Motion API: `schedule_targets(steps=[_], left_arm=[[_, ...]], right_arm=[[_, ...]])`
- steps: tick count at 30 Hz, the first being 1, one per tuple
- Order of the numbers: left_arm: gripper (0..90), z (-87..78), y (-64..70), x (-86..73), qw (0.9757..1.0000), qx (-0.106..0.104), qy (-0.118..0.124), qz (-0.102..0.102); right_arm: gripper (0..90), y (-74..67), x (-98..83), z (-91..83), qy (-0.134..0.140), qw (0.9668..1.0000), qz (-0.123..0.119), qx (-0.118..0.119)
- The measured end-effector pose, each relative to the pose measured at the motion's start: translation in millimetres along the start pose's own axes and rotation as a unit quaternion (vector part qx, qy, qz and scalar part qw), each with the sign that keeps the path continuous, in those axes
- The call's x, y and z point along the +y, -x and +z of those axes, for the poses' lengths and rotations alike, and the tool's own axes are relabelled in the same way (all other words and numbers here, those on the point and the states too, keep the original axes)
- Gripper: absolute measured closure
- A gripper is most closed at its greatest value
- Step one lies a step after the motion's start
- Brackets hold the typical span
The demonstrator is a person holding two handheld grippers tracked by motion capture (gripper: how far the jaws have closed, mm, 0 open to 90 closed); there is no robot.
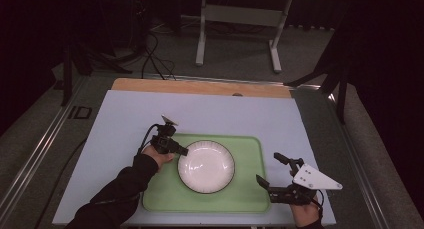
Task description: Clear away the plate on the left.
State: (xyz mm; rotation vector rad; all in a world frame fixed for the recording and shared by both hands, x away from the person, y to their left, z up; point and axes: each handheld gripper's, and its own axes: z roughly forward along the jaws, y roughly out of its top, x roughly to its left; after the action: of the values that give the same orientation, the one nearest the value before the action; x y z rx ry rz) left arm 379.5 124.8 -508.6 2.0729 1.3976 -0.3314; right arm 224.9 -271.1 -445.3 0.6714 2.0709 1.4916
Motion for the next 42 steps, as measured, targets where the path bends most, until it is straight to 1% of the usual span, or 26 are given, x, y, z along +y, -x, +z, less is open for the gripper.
schedule_targets(steps=[4,7,10,11,13,15,16,17,18,19,20,22,24,26,28,29,30,31,32,33,35,37,39,40,41,42], left_arm=[[82.3,-5.6,1.3,1.1,0.9999,0.005,0.010,0.003],[78.7,-11.9,6.2,1.5,0.9994,0.013,0.012,0.028],[73.7,-20.1,13.5,0.1,0.9984,0.028,0.022,0.044],[71.1,-20.1,13.5,0.1,0.9984,0.028,0.022,0.044],[67.4,-27.9,19.5,-0.7,0.9971,0.037,0.036,0.056],[65.3,-34.2,23.7,-1.9,0.9962,0.030,0.047,0.066],[61.9,-35.8,25.5,-2.3,0.9959,0.028,0.048,0.071],[61.6,-38.3,28.4,-3.3,0.9948,0.031,0.051,0.082],[59.2,-38.3,28.4,-3.3,0.9948,0.031,0.051,0.082],[56.3,-43.6,34.1,-5.9,0.9929,0.030,0.060,0.098],[56.2,-45.6,36.9,-7.1,0.9925,0.026,0.064,0.101],[50.6,-50.2,42.3,-9.4,0.9908,0.020,0.075,0.110],[48.1,-53.5,47.1,-10.8,0.9902,0.008,0.079,0.115],[42.7,-56.3,53.2,-12.3,0.9885,0.011,0.081,0.127],[32.5,-59.2,56.7,-13.4,0.9871,-0.003,0.083,0.137],[30.2,-61.3,58.4,-14.1,0.9863,-0.007,0.090,0.138],[30.2,-63.7,60.3,-14.9,0.9853,-0.002,0.097,0.140],[30.0,-66.3,61.7,-16.0,0.9843,-0.008,0.105,0.141],[27.9,-69.3,63.0,-17.4,0.9826,-0.021,0.114,0.145],[23.1,-71.4,64.1,-18.5,0.9815,-0.025,0.117,0.149],[18.7,-75.9,67.8,-21.3,0.9791,-0.020,0.124,0.160],[12.8,-80.8,70.7,-24.9,0.9763,-0.024,0.132,0.170],[5.4,-85.4,73.8,-29.7,0.9727,-0.027,0.142,0.182],[0.8,-87.1,74.6,-31.3,0.9715,-0.023,0.147,0.185],[0.8,-87.1,74.6,-31.3,0.9715,-0.023,0.147,0.185],[0.8,-91.8,75.6,-35.7,0.9682,-0.017,0.157,0.194]], right_arm=[[13.3,-0.2,0.2,-0.2,0.000,1.0000,-0.002,0.001],[13.3,0.4,-0.1,-0.2,0.000,1.0000,-0.001,0.000],[13.3,0.8,-0.4,0.0,0.000,1.0000,0.000,0.000],[13.3,0.8,-0.4,0.0,0.000,1.0000,0.000,0.000],[13.3,0.2,-0.3,0.5,-0.002,1.0000,-0.001,0.000],[13.3,-0.3,0.0,0.9,-0.002,1.0000,-0.004,0.000],[13.3,-0.6,0.2,0.6,-0.003,1.0000,-0.003,0.000],[13.3,-0.6,0.2,0.6,-0.003,1.0000,-0.003,0.000],[13.3,-0.4,0.2,0.4,-0.003,1.0000,-0.003,-0.001],[13.3,-0.2,0.1,0.4,-0.003,1.0000,-0.002,-0.001],[13.3,0.0,0.0,0.3,-0.003,1.0000,-0.002,-0.001],[13.3,0.4,-0.3,0.7,-0.003,1.0000,0.000,-0.001],[13.3,0.3,-0.3,1.0,-0.004,1.0000,0.000,0.000],[13.3,-0.1,-0.1,1.2,-0.004,1.0000,-0.002,0.000],[13.3,-0.5,0.2,1.1,-0.004,1.0000,-0.004,-0.001],[13.3,-0.6,0.3,0.8,-0.004,1.0000,-0.003,-0.001],[13.3,-0.6,0.3,0.6,-0.004,1.0000,-0.002,-0.002],[13.3,-0.5,0.3,0.5,-0.003,1.0000,-0.002,-0.002],[13.3,-0.3,0.2,0.5,-0.004,1.0000,-0.002,-0.002],[13.3,-0.1,0.0,0.5,-0.004,1.0000,-0.001,-0.001],[13.3,-0.3,0.2,0.6,-0.004,1.0000,-0.001,-0.002],[13.3,-0.7,0.4,0.8,-0.004,1.0000,-0.002,-0.001],[13.3,-1.2,0.6,1.1,-0.003,1.0000,-0.004,-0.001],[13.3,-1.3,0.7,1.3,-0.003,1.0000,-0.003,0.000],[13.3,-1.4,0.7,1.4,-0.004,1.0000,-0.003,0.000],[13.3,-1.4,0.7,1.7,-0.004,1.0000,-0.003,0.000]])
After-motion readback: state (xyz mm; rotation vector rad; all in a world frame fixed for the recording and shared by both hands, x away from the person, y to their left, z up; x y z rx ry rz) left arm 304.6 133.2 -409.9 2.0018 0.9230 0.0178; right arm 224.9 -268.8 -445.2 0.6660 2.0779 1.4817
